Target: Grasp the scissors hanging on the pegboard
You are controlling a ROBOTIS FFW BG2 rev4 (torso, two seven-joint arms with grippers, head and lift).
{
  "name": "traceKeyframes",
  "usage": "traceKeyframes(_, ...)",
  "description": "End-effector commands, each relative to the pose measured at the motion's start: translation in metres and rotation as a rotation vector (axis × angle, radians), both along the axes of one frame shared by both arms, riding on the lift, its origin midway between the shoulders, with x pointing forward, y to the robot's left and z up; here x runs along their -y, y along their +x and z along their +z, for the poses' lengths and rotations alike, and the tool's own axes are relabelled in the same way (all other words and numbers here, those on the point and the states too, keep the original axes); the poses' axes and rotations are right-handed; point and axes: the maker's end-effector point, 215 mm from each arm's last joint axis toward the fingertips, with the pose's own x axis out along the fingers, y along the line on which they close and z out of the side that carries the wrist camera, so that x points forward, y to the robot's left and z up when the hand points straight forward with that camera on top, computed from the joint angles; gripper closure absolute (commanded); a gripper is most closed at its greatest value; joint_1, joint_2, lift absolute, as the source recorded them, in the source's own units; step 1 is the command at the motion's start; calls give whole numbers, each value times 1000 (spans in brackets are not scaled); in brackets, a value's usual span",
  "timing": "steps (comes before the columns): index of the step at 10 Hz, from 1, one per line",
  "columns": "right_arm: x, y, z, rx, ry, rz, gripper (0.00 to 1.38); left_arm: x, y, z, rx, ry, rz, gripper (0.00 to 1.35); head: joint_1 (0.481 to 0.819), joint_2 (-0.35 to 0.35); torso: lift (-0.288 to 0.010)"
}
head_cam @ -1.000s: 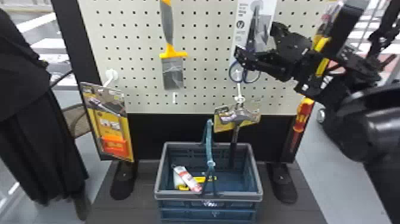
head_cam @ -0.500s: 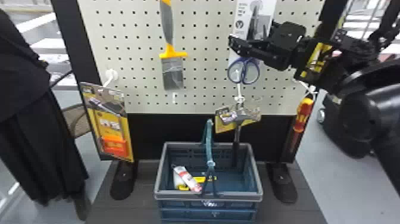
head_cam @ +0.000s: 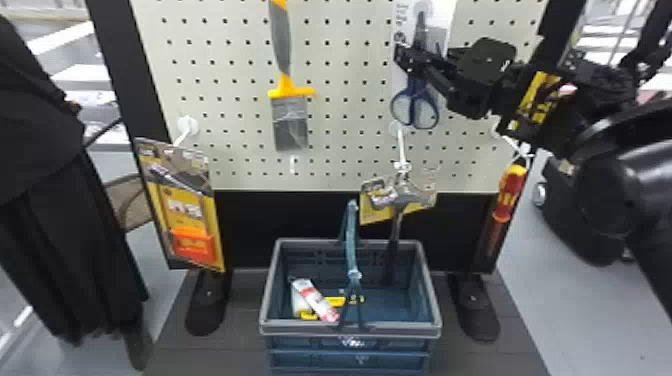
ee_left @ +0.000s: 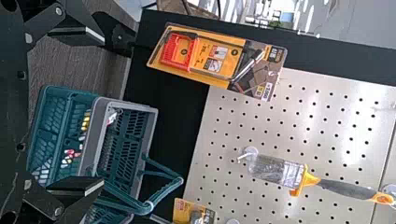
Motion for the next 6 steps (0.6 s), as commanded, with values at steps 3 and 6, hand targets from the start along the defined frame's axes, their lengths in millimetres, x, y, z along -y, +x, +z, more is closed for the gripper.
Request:
traceKeyframes(3, 0, -1, -1, 1, -2, -1, 1286, 0, 0, 0, 0, -1, 1, 233, 549, 0, -100)
traceKeyframes(6, 0, -1, -2, -3, 3, 0, 1286, 0, 0, 0, 0, -1, 1, 233, 549, 0, -100)
